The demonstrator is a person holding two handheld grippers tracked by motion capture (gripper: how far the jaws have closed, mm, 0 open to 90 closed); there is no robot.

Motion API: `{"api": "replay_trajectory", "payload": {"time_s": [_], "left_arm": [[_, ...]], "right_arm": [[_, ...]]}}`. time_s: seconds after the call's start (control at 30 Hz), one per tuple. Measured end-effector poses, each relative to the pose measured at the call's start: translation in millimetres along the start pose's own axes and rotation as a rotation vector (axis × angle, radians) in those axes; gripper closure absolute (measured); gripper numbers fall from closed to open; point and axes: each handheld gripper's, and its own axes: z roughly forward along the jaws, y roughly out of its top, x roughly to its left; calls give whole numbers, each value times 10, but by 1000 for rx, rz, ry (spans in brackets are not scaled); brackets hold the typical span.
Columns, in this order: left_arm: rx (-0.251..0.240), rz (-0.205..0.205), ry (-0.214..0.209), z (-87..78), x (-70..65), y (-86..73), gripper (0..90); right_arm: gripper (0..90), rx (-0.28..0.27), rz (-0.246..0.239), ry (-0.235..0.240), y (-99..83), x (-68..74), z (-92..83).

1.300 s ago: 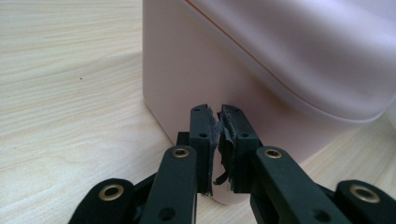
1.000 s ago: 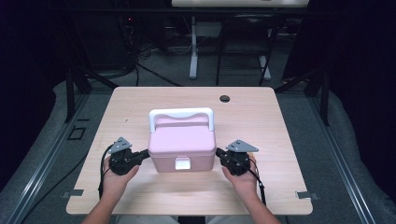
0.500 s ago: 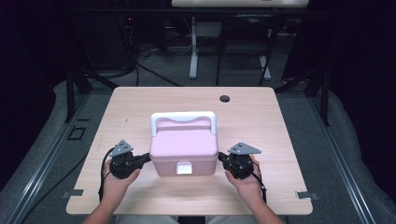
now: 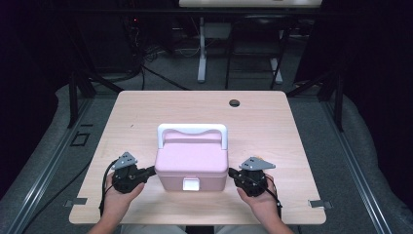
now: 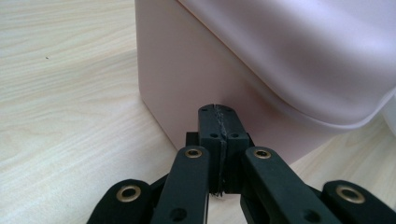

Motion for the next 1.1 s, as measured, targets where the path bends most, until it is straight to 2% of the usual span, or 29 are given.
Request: {"api": "replay_trajectory", "payload": {"time_s": [0.17, 0.23, 0.33, 0.43, 0.57, 0.67, 0.83, 1.1], "left_arm": [[10, -6, -8, -36, -35, -21, 900], [24, 4, -9, -55, -25, -1, 884], [19, -18, -31, -88, 18, 54, 829], [13, 1, -25, -141, 28, 137, 797], [6, 4, -22, -214, 53, 252, 750], [10, 15, -15, -281, 71, 337, 723], [-1, 25, -11, -386, 89, 466, 692], [-12, 28, -17, -418, 93, 606, 613]], "right_arm": [[899, 10, -1, 9, -32, 26, -57], [846, 14, -24, 13, -34, 17, -79], [804, 5, -16, 36, -7, -45, -109], [791, -7, -17, 20, 52, -95, -167], [748, -17, 2, 27, 153, -168, -254], [717, -5, -6, 32, 234, -205, -309], [684, 3, -19, 40, 362, -237, -376], [641, 31, -34, 61, 517, -214, -373]]}}
